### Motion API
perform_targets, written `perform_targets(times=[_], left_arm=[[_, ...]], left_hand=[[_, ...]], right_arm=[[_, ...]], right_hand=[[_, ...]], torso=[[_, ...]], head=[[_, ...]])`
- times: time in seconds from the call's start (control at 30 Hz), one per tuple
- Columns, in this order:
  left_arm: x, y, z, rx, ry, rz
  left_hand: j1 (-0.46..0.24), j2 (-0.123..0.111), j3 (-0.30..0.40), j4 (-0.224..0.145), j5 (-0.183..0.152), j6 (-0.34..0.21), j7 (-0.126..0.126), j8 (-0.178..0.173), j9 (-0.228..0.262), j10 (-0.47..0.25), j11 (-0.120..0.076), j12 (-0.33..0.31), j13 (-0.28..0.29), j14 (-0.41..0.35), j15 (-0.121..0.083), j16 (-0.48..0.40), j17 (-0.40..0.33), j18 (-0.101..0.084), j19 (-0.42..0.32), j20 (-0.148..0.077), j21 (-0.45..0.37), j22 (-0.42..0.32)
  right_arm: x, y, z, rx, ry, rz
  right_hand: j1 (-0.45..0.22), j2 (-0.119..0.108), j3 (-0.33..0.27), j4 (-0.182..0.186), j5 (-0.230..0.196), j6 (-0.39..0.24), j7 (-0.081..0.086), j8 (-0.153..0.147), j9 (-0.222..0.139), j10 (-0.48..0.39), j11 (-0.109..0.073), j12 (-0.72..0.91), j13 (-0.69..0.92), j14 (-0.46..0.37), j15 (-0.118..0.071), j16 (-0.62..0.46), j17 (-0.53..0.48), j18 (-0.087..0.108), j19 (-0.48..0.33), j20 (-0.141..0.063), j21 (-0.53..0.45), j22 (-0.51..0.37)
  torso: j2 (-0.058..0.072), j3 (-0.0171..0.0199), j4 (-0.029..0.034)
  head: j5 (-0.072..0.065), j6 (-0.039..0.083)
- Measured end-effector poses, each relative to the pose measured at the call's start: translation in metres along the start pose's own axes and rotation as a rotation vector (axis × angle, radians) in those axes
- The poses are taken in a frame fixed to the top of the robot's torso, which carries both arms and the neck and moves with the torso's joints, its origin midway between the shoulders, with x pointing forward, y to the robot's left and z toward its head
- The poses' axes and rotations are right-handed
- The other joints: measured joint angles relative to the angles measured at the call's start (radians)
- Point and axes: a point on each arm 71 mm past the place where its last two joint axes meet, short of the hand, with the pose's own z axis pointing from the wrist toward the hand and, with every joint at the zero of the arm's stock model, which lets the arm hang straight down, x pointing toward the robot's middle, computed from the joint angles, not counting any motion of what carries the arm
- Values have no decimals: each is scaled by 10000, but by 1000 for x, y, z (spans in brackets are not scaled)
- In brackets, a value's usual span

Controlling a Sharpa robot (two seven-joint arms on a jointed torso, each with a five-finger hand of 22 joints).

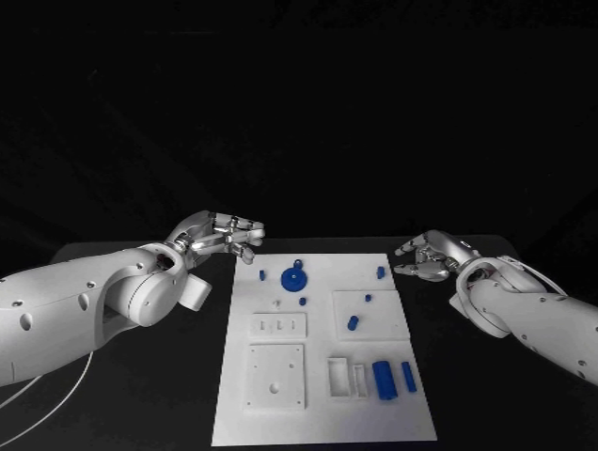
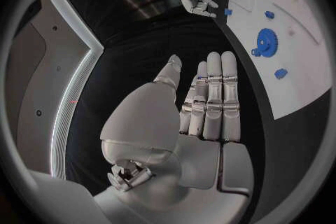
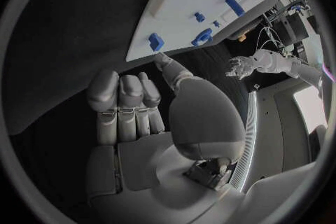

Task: Assemble the parts on the task board

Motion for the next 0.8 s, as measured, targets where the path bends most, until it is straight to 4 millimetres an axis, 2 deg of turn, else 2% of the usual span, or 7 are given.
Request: perform_targets(times=[0.2, 0.4, 0.8], left_arm=[[2, 2, 0, -92, 92, -41], [3, 4, 0, -146, 119, -56], [3, 5, 1, -181, 138, -59]], left_hand=[[0, 0, -28, -28, 0, -55, 53, 0, 0, -353, 106, 0, 0, -39, 39, 0, 14, -7, 0, 1, 0, 9], [0, 0, -28, -28, 0, -54, 53, 0, 1, -352, 106, 0, 0, -39, 39, 0, 24, -15, 0, 1, 0, 18], [0, 0, -28, -28, 0, -54, 53, 0, 1, -352, 106, 0, 1, -39, 39, 0, 23, -75, 0, 2, 0, 17]], right_arm=[[8, -5, 3, 101, 150, -15], [18, -6, 6, 150, 366, -23], [30, -7, 9, 233, 784, -80]], right_hand=[[47, 32, 13, -151, 96, -68, 66, 0, 0, -36, 36, 0, -18, 0, 0, 0, 10, -1, 0, 0, -40, 0], [47, 32, -6, -372, 240, -145, 73, 0, 1, -72, 70, 0, -45, 0, 0, -37, 23, 1, 22, 22, -40, 0], [47, 31, 81, -580, 357, -144, 73, 0, 2, -71, 70, 0, -52, 0, 0, -37, 33, 1, 37, 37, -40, 0]], torso=[[5, -23, 35], [2, -28, 41], [-7, -48, 58]], head=[[-54, -33], [-35, -62], [-39, -134]])
